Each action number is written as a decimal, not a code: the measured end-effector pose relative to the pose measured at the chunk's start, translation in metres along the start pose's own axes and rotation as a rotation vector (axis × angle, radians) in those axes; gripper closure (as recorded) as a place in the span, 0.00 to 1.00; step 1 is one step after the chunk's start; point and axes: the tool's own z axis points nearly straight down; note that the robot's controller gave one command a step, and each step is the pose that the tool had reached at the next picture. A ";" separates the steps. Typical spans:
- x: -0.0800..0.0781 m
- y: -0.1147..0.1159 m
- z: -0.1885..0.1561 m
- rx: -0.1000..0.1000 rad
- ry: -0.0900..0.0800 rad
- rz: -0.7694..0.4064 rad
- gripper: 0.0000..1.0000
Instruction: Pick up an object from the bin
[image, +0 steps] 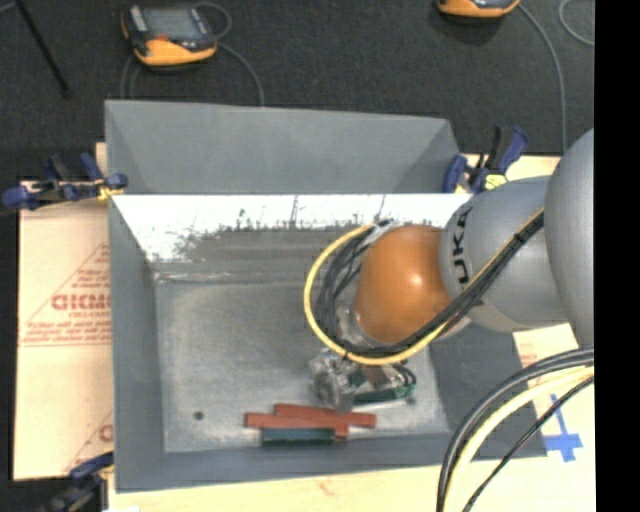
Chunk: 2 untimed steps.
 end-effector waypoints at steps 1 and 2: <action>0.015 0.000 -0.060 -0.001 0.005 -0.002 1.00; -0.034 0.002 -0.054 -0.001 -0.003 0.016 0.00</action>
Offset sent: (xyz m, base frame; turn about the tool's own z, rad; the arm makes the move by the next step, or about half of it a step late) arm 0.0305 0.0131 0.0538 0.0158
